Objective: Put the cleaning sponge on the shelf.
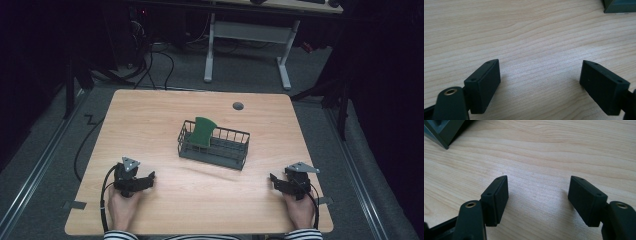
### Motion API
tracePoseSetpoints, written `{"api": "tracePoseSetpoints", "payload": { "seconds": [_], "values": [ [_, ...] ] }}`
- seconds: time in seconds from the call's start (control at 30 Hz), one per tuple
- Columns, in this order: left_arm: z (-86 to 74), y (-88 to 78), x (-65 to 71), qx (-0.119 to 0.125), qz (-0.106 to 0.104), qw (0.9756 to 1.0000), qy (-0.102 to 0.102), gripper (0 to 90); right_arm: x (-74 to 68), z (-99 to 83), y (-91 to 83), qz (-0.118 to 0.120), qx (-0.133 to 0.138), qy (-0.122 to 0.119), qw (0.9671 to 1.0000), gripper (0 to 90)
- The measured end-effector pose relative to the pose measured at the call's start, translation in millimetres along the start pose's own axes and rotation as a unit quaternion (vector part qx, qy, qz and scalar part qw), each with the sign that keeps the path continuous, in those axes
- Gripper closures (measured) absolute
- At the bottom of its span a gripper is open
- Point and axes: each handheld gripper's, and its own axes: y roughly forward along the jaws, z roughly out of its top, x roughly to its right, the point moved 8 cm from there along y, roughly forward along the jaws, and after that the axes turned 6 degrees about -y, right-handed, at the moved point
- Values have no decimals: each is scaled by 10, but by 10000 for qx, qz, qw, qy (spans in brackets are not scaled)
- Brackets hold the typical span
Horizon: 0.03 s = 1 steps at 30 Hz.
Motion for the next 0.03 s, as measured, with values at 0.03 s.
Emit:
{"api": "tracePoseSetpoints", "payload": {
  "seconds": [0.03],
  "values": [
    [0,0,0,-1,0,10000,-1,172,0,0,0,0,1,-1,10000,327]
  ]
}}
